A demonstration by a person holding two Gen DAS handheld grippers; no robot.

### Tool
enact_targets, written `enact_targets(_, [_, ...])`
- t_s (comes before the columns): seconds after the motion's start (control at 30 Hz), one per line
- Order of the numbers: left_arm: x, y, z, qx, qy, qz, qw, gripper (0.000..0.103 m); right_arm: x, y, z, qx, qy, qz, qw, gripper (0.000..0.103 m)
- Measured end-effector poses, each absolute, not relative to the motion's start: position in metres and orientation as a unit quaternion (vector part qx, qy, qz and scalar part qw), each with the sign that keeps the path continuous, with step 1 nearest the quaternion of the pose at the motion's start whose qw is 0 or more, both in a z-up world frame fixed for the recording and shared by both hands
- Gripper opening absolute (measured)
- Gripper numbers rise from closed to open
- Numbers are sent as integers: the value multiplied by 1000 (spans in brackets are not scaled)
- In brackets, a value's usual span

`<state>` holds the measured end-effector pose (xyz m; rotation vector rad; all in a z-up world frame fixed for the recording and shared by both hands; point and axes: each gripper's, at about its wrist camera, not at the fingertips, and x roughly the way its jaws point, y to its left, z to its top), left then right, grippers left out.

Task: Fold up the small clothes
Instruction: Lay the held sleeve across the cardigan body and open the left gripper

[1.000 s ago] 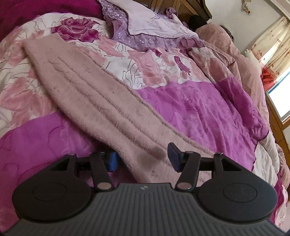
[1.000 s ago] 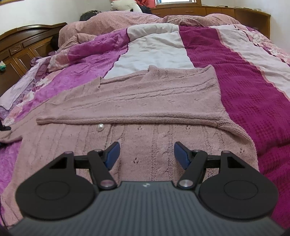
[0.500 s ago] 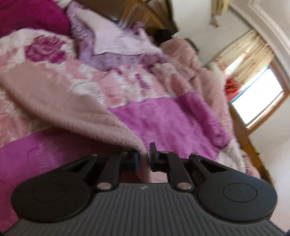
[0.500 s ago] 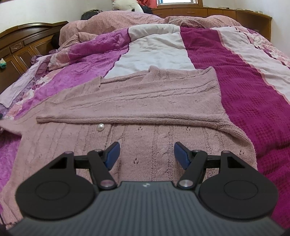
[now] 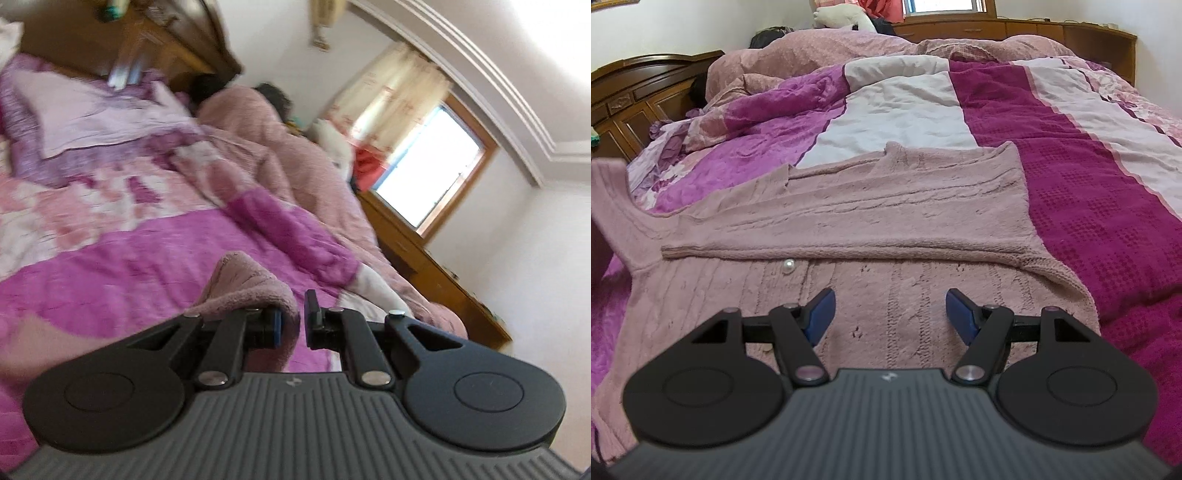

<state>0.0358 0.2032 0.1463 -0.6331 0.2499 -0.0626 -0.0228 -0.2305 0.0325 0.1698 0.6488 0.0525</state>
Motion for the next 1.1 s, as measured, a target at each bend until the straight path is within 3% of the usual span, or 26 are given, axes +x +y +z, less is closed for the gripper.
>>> enact_targets(0.33, [57,90,153,-214,157,-105,958,12,-23,-236,34,97,315,24,944,68])
enact_targets(0.67, [87,2,84,-108,261,-147,948,13,-24,-248,32,117,311,12,943,68])
enact_targets(0.97, [104,-26,24,-36,350,-157,923,15,-23,-253,28,128,313,9,941,68])
enact_targets(1.0, [105,-24,21,-40,352,-155,922,23,-23,-254,27,128,313,9,941,68])
enact_targets(1.1, [104,-15,20,-66,355,-158,919,23,-22,-255,26,130,315,7,940,68])
